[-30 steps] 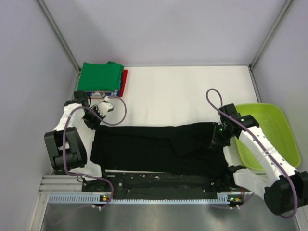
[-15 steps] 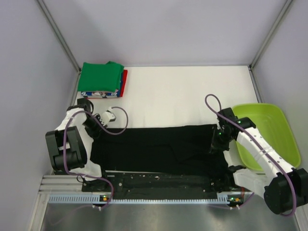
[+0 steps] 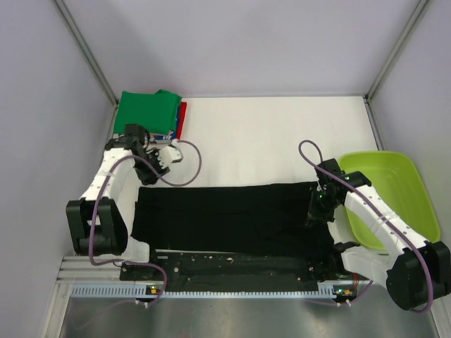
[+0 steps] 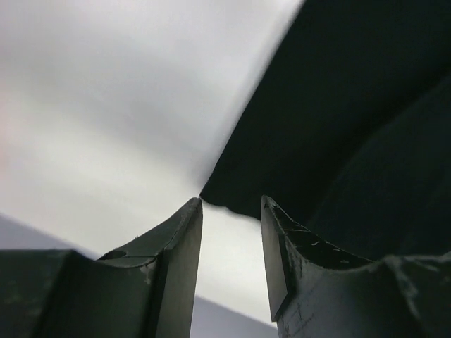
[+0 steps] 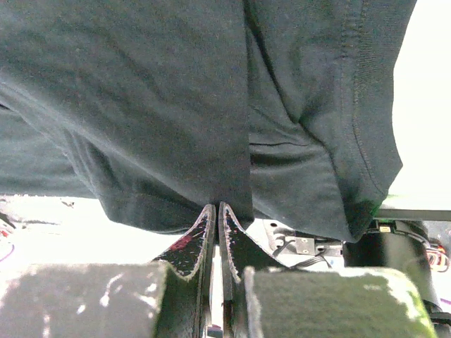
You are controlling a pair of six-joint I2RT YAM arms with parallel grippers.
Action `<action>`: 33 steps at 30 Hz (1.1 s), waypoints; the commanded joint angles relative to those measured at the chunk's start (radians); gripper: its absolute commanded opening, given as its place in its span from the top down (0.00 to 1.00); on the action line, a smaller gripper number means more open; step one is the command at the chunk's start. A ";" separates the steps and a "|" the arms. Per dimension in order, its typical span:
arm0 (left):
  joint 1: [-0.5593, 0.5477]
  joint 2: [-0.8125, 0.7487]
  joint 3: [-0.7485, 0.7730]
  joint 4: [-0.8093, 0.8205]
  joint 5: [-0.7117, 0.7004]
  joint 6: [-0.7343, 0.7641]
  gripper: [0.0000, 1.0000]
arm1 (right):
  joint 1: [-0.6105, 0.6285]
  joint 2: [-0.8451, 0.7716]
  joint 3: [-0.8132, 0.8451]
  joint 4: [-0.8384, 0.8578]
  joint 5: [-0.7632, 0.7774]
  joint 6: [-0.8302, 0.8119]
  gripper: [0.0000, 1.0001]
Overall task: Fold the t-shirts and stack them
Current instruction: Fold the other side of the tshirt into a rectangle
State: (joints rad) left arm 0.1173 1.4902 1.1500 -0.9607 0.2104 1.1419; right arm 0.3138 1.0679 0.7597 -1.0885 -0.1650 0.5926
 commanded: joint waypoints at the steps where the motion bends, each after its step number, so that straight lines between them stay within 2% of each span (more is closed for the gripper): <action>1: -0.220 -0.099 0.031 -0.104 0.156 -0.057 0.56 | 0.010 -0.019 -0.005 0.002 0.007 0.026 1.00; 3: -0.281 -0.059 0.007 -0.075 0.188 -0.085 0.63 | 0.010 -0.020 0.000 0.007 0.010 0.024 1.00; 5: -0.327 0.004 -0.041 -0.008 0.135 -0.119 0.76 | 0.008 -0.023 0.001 0.009 0.005 0.019 1.00; 7: -0.335 0.069 -0.068 0.010 0.092 -0.133 0.84 | 0.010 -0.025 0.000 0.010 -0.001 0.018 1.00; 12: -0.326 0.102 -0.206 0.137 -0.074 -0.152 0.88 | 0.010 -0.043 -0.003 0.010 0.004 0.018 1.00; 16: -0.289 0.047 -0.259 0.079 -0.094 -0.140 0.92 | 0.010 -0.045 -0.003 0.009 0.001 0.018 1.00; 21: -0.243 -0.108 -0.387 0.068 -0.160 -0.076 0.89 | 0.010 -0.048 -0.003 0.009 0.009 0.021 1.00; 27: -0.182 -0.084 -0.386 0.134 -0.262 -0.074 0.84 | 0.008 -0.042 -0.002 0.012 0.002 0.018 1.00; 29: -0.220 -0.077 -0.293 0.094 -0.215 -0.132 0.77 | 0.008 -0.043 -0.003 0.015 0.005 0.022 1.00; 30: -0.261 -0.084 -0.223 0.061 -0.148 -0.166 0.70 | 0.010 -0.042 -0.005 0.019 0.007 0.027 1.00; 33: -0.463 -0.123 -0.055 0.028 0.050 -0.241 0.56 | 0.010 -0.042 -0.017 0.041 -0.007 0.050 1.00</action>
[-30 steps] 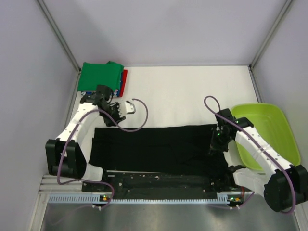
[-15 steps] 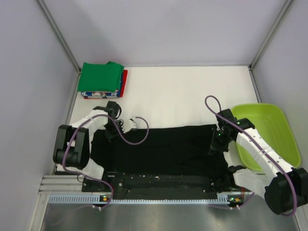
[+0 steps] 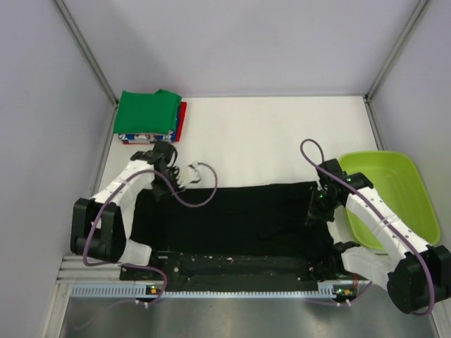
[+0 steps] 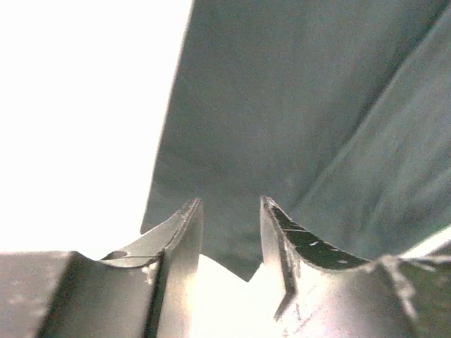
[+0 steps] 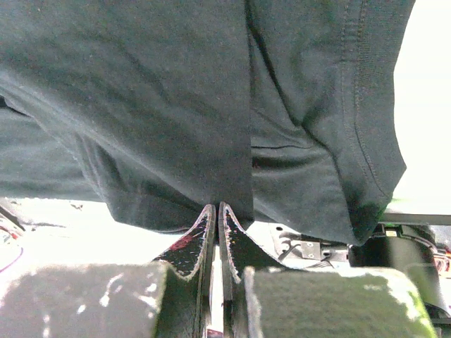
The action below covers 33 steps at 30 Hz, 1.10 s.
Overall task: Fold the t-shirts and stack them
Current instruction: Fold the other side of the tshirt into a rectangle
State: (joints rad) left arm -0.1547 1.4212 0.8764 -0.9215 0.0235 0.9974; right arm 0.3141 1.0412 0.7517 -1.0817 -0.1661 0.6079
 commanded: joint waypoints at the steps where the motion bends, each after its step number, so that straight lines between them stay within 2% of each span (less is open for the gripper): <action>1: -0.266 -0.062 0.255 -0.007 0.303 -0.098 0.53 | 0.010 -0.015 -0.029 0.052 -0.019 0.049 1.00; 3: -0.414 -0.041 0.309 0.007 0.433 -0.115 0.50 | 0.010 -0.007 -0.070 0.110 -0.055 0.078 1.00; 7: -0.690 0.105 0.389 0.067 0.547 -0.175 0.45 | -0.007 0.010 -0.156 0.192 -0.093 0.130 1.00; 10: -0.850 0.175 0.391 0.168 0.538 -0.200 0.45 | -0.020 0.006 -0.192 0.241 -0.108 0.153 1.00; 13: -0.940 0.243 0.383 0.274 0.501 -0.213 0.47 | -0.021 0.017 -0.204 0.269 -0.107 0.161 1.00; 16: -0.983 0.303 0.383 0.311 0.492 -0.209 0.52 | -0.023 0.028 -0.209 0.272 -0.107 0.148 1.00; 22: -1.003 0.360 0.340 0.414 0.486 -0.218 0.53 | -0.032 0.039 -0.212 0.272 -0.099 0.127 1.00; 26: -1.003 0.386 0.320 0.435 0.432 -0.200 0.63 | -0.033 0.036 -0.212 0.272 -0.102 0.121 1.00; 33: -1.010 0.413 0.286 0.438 0.411 -0.174 0.63 | -0.040 0.039 -0.207 0.272 -0.101 0.115 1.00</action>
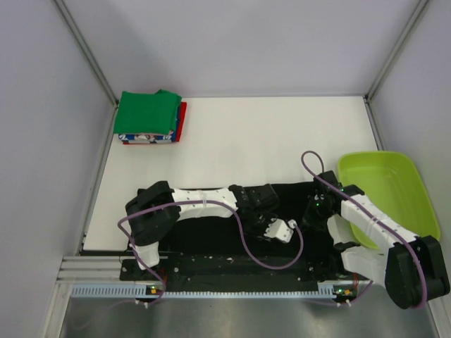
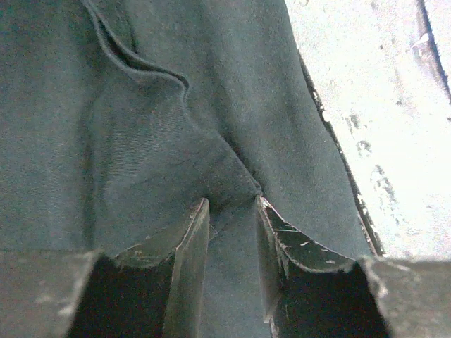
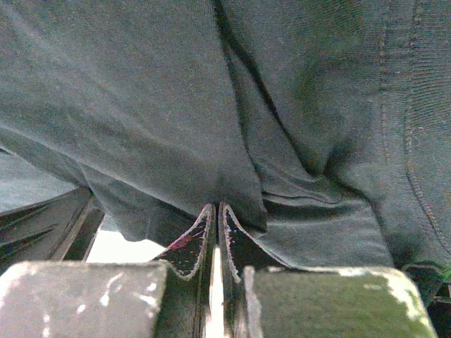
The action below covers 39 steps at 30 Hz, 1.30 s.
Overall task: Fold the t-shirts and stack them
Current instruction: Fold the other side of the tshirt into a rectangle
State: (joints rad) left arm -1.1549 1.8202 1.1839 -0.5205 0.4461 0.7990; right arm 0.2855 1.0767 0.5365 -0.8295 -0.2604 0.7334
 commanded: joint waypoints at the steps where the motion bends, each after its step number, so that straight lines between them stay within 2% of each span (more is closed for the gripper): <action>1: -0.009 0.017 -0.021 0.037 -0.011 0.026 0.63 | -0.009 0.002 0.008 0.020 -0.008 -0.012 1.00; 4: -0.011 0.025 -0.021 0.043 -0.004 0.020 0.64 | -0.012 0.002 0.006 0.020 -0.008 -0.014 1.00; 6: -0.012 0.030 -0.021 0.059 -0.021 0.006 0.74 | -0.014 0.002 0.005 0.020 -0.007 -0.014 1.00; 9: -0.012 0.027 -0.001 0.034 -0.030 -0.006 0.94 | -0.016 0.002 0.003 0.020 -0.007 -0.017 1.00; 11: -0.011 0.022 0.019 -0.002 -0.021 -0.003 1.00 | -0.014 0.002 0.002 0.018 -0.008 -0.015 1.00; 19: 0.004 0.001 0.083 -0.125 -0.004 0.003 1.00 | -0.016 0.000 0.005 0.010 -0.011 -0.015 1.00; 24: 0.081 -0.051 0.111 -0.240 0.075 0.072 1.00 | -0.016 -0.015 0.014 -0.029 -0.036 -0.017 1.00; 27: 0.089 -0.067 0.091 -0.292 0.100 0.115 1.00 | -0.016 -0.029 -0.012 -0.031 -0.089 0.003 1.00; 39: 0.101 -0.065 0.013 -0.303 0.144 0.152 1.00 | 0.018 -0.104 -0.101 -0.059 -0.200 0.070 1.00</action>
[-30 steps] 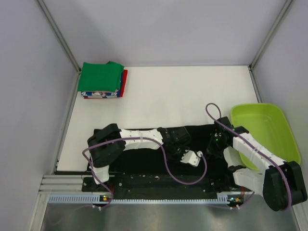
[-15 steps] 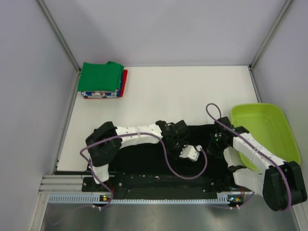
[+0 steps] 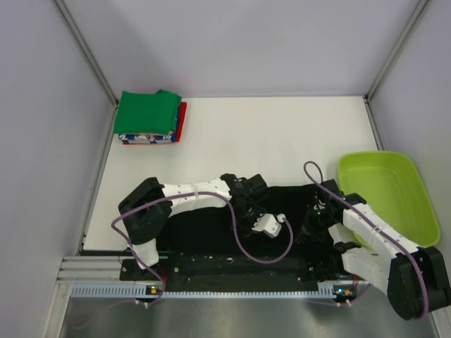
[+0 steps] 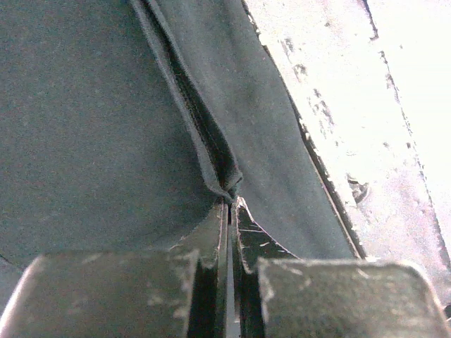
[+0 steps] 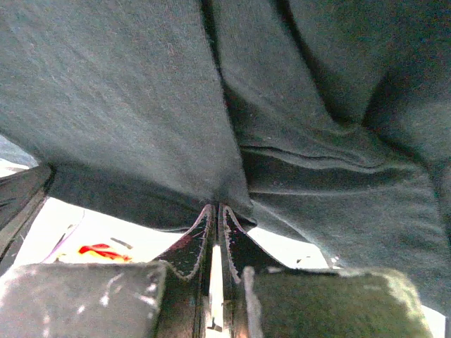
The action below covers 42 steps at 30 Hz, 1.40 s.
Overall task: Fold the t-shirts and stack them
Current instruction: Fold the other side of the tshirt into a rectangle, then rotate the tshirt 90 degrees
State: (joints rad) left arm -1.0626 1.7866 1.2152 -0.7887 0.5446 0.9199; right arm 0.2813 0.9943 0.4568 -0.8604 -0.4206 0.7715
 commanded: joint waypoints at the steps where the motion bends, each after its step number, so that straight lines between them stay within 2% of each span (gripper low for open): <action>1: 0.013 -0.033 -0.023 -0.027 0.046 0.031 1.00 | 0.032 -0.023 -0.020 -0.032 -0.032 0.037 1.00; 6: 0.018 -0.003 -0.025 0.003 0.025 0.020 1.00 | 0.038 -0.008 -0.004 -0.032 0.045 0.031 1.00; 7: 0.018 0.000 -0.025 0.009 0.022 0.017 0.96 | 0.038 -0.005 -0.001 -0.034 0.052 0.028 1.00; 8: 0.016 0.005 -0.026 0.011 0.018 0.019 0.90 | 0.038 -0.006 0.002 -0.032 0.057 0.025 0.92; 10: 0.018 0.008 -0.023 -0.006 0.015 0.025 0.72 | 0.038 -0.009 0.017 -0.040 0.062 0.014 0.62; 11: 0.016 0.008 -0.014 -0.030 0.015 0.036 0.67 | 0.038 -0.013 0.034 -0.049 0.069 0.011 0.53; 13: 0.016 0.002 0.016 -0.091 0.015 0.059 0.59 | 0.038 -0.028 0.101 -0.089 0.118 -0.006 0.43; 16: 0.021 -0.013 0.076 -0.190 0.008 0.085 0.54 | 0.038 -0.029 0.238 -0.106 0.225 -0.040 0.40; 18: 0.038 -0.026 0.110 -0.245 0.024 0.100 0.53 | 0.038 0.001 0.308 -0.100 0.304 -0.060 0.45; 20: 0.078 -0.041 0.138 -0.286 0.066 0.112 0.53 | 0.038 0.050 0.348 -0.066 0.374 -0.083 0.56; 22: 0.140 -0.061 0.142 -0.246 0.069 0.065 0.54 | 0.029 0.119 0.358 -0.013 0.446 -0.097 0.78; 23: 0.185 -0.065 0.133 -0.206 0.042 0.013 0.55 | 0.015 0.160 0.355 0.027 0.459 -0.107 0.95; 24: 0.225 -0.061 0.126 -0.161 0.000 -0.043 0.56 | -0.004 0.200 0.352 0.058 0.459 -0.113 1.00; 26: 0.314 -0.044 0.106 -0.098 -0.119 -0.143 0.61 | -0.031 0.309 0.359 0.128 0.459 -0.130 1.00; 29: 0.429 -0.039 0.012 -0.014 -0.247 -0.210 0.68 | -0.048 0.432 0.404 0.210 0.546 -0.150 1.00; 34: 0.587 -0.084 -0.211 0.098 -0.419 -0.190 0.69 | -0.064 0.676 0.577 0.227 0.603 -0.208 1.00; 38: 0.682 -0.108 -0.321 0.137 -0.500 -0.184 0.69 | -0.067 0.898 0.839 0.216 0.622 -0.242 1.00; 42: 0.739 -0.180 -0.315 0.083 -0.434 -0.196 0.67 | -0.070 1.171 1.220 0.176 0.585 -0.279 1.00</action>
State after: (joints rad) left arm -0.3851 1.6287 0.9459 -0.6380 0.1745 0.7307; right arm 0.2287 1.9556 1.3785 -0.7418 0.1150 0.5560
